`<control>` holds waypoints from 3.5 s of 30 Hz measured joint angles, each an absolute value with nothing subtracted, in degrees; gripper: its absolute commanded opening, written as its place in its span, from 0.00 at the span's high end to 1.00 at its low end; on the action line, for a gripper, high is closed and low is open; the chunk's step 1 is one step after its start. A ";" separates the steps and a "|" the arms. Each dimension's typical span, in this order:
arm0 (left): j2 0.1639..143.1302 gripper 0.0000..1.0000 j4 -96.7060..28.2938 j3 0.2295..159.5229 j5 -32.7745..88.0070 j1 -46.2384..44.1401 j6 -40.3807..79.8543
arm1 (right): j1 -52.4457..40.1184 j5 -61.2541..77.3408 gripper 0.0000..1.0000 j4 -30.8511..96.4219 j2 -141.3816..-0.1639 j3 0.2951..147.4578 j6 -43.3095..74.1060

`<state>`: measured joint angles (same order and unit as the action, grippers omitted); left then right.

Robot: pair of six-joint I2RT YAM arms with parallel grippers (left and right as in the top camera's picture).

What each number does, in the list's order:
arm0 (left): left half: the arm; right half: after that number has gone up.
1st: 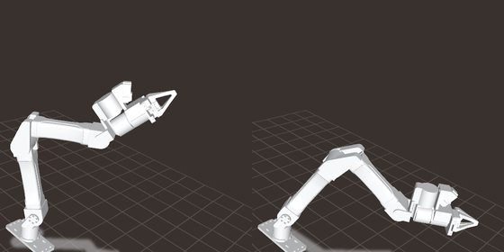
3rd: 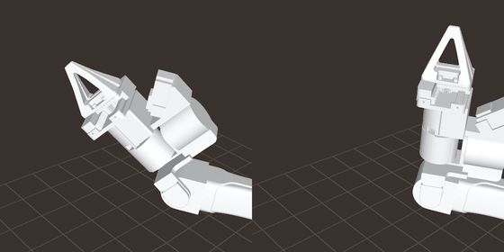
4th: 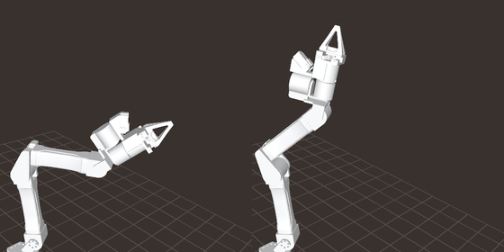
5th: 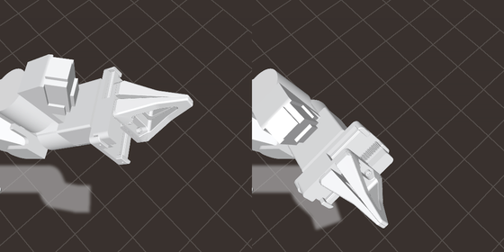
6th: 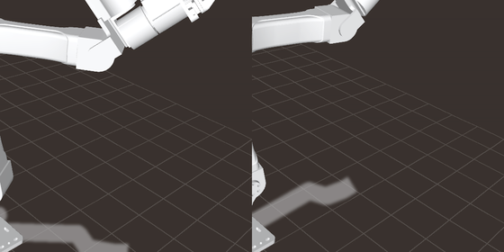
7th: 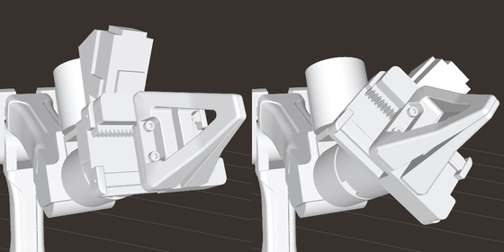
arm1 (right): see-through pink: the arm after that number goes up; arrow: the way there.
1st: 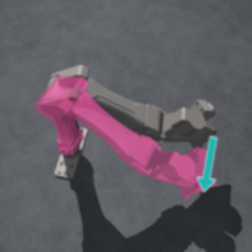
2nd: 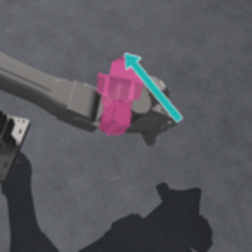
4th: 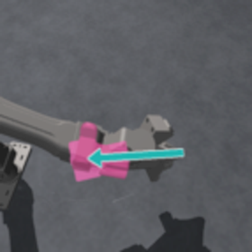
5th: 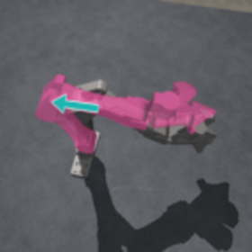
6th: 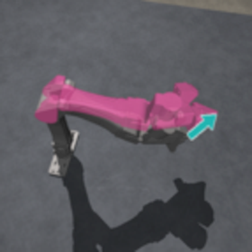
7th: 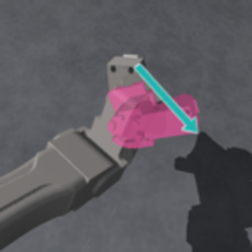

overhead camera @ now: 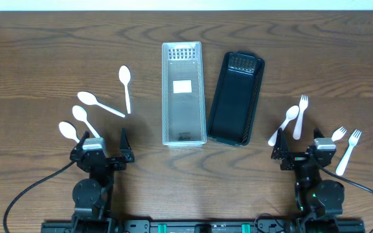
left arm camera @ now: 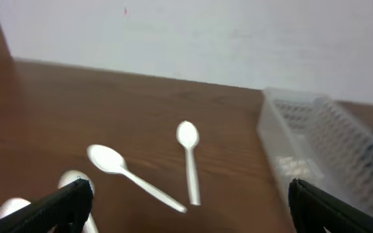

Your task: Pack container

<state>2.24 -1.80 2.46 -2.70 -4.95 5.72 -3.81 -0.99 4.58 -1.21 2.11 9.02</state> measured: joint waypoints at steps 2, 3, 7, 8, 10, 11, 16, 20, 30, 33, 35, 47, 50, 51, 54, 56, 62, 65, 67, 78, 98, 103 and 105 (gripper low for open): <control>4.23 0.02 -2.22 5.48 -1.96 -4.95 8.36 | -3.81 -0.99 0.01 4.75 -2.92 5.10 9.21; 5.50 0.02 -2.20 7.53 -1.78 -4.95 8.84 | -3.81 -0.99 0.01 4.89 -4.27 7.03 9.19; 13.80 0.02 -1.63 20.67 -1.45 -4.95 8.93 | -3.81 -0.99 0.01 6.72 -13.04 16.27 7.99; 16.75 0.02 -1.72 24.60 -1.45 -4.95 8.75 | -3.81 -0.97 0.01 7.77 -15.81 18.76 7.55; 24.10 0.02 -4.38 33.54 -1.43 -4.95 8.60 | -3.81 -0.97 0.01 11.51 -22.00 24.14 6.90; 27.83 0.02 -6.37 37.80 -1.43 -4.95 8.54 | -3.84 -0.82 0.01 14.09 -25.39 27.27 6.70; 47.11 0.02 -27.20 58.76 -1.30 -4.95 8.10 | -3.81 1.65 0.01 30.68 -42.74 45.39 4.60; 62.11 0.02 -48.90 73.97 -1.30 -4.95 7.77 | -3.81 3.95 0.01 43.38 -54.70 60.07 3.16; 79.59 0.02 -56.03 79.88 -0.56 -4.95 7.68 | -3.81 3.79 0.99 49.95 -65.95 69.41 4.75; 83.37 0.13 -52.73 79.88 0.05 -4.99 7.73 | -3.81 2.09 0.99 48.73 -71.13 69.43 6.07; 85.67 0.27 -50.17 79.88 0.12 -4.99 7.77 | -3.81 1.08 0.99 46.44 -75.33 69.43 6.52; 97.38 0.76 -42.92 79.88 0.99 -4.99 7.57 | -3.81 0.10 0.99 34.54 -96.42 69.43 6.07; 99.55 0.85 -42.81 79.88 1.26 -5.17 7.73 | -3.81 0.84 0.99 33.39 -100.57 69.43 5.48; 100.20 0.89 -42.72 79.88 1.61 -5.23 7.86 | -3.81 1.08 0.98 32.86 -101.97 69.43 5.37; 101.82 0.94 -42.04 79.88 3.73 -5.69 7.73 | -3.84 2.07 0.99 31.66 -104.79 69.43 5.23; 102.32 0.94 -41.54 79.88 4.84 -6.22 7.66 | -3.84 2.79 0.99 31.24 -105.95 69.43 5.15; 102.50 0.94 -39.24 79.88 6.57 -8.40 7.64 | -3.84 4.45 0.99 29.52 -106.50 69.43 3.99; 102.50 0.94 -38.39 79.88 7.14 -9.32 7.64 | -3.84 7.35 0.99 28.56 -106.50 69.43 2.04; 102.50 0.94 -38.28 79.88 7.22 -9.85 7.66 | -3.84 9.96 0.99 28.01 -106.50 69.43 0.80; 102.50 0.94 -38.26 79.88 11.22 -10.39 7.29 | -3.84 16.78 0.99 27.11 -106.50 69.43 -1.15; 110.45 0.94 -40.05 79.90 18.13 -10.41 6.15 | -3.84 23.00 0.99 27.14 -106.50 69.43 -4.03; 111.53 0.94 -39.57 79.90 19.42 -10.41 6.15 | -3.84 24.77 0.99 27.14 -106.50 69.43 -4.14; 111.53 0.94 -39.11 79.90 20.78 -10.41 6.15 | -3.84 25.50 0.99 27.11 -106.50 69.43 -4.27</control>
